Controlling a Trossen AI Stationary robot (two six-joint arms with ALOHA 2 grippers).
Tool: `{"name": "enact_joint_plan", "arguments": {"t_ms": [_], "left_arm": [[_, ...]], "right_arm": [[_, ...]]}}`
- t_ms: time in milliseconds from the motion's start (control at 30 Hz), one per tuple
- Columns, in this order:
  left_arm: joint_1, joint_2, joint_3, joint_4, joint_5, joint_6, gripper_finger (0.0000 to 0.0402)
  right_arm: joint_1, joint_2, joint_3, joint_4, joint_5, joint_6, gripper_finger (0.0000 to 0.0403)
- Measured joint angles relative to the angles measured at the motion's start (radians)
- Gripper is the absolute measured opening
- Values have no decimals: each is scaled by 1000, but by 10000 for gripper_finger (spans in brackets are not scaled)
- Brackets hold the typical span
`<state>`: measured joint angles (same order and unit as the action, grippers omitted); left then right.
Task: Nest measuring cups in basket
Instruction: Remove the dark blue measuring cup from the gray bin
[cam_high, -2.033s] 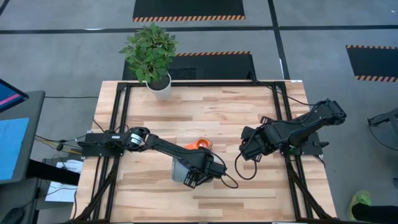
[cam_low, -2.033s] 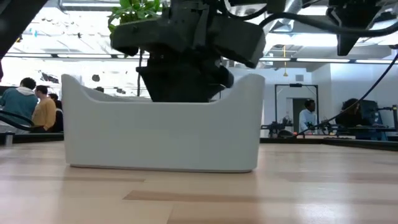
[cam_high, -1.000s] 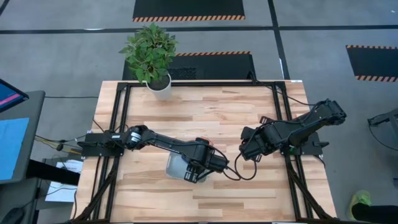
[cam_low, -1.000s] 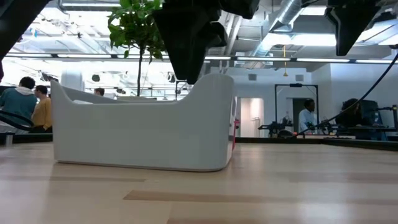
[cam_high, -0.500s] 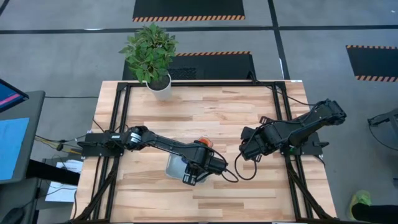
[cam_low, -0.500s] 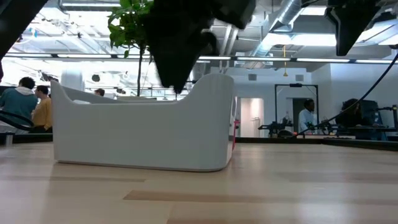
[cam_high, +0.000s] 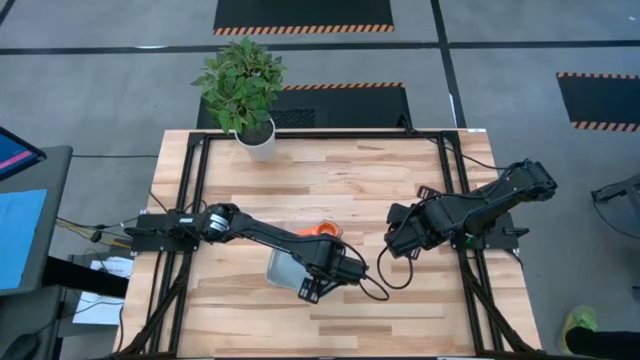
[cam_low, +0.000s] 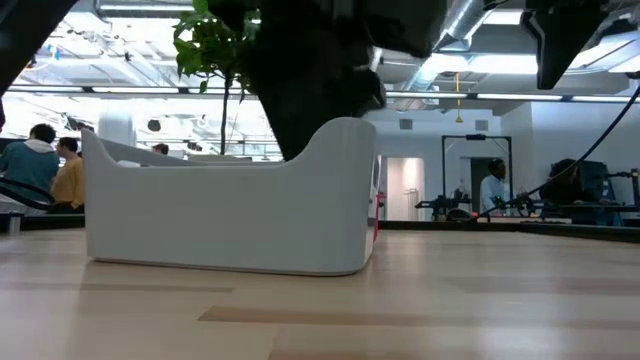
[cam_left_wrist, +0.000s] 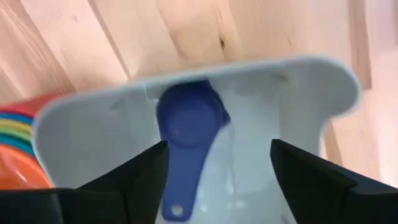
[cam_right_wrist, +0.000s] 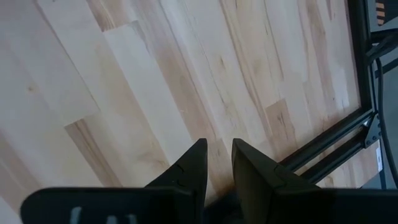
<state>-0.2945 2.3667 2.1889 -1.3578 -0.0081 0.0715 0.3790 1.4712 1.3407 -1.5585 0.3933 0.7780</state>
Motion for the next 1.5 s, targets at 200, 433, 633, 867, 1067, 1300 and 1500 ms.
{"name": "enact_joint_plan", "arguments": {"t_ms": [200, 433, 633, 867, 1067, 1300, 1500], "left_arm": [[1, 50, -1, 36, 4, 24, 298], [7, 85, 0, 18, -8, 31, 300], [24, 108, -2, 26, -66, 22, 300], [51, 108, -2, 24, -75, 22, 296], [57, 107, -2, 9, -20, 19, 225], [68, 97, 20, -82, -4, -2, 119], [94, 100, 91, -181, -34, -45, 43]], "right_arm": [[1, -4, 0, -12, 0, -1, 98], [22, -162, 0, -7, 2, -5, 98], [56, -309, 1, -12, 2, 105, 98], [112, -403, 1, -14, 1, 191, 98], [126, -414, 1, -12, 0, 193, 98], [126, -412, 1, -13, -1, 185, 98], [126, -412, 1, -12, -1, 183, 98]]}}
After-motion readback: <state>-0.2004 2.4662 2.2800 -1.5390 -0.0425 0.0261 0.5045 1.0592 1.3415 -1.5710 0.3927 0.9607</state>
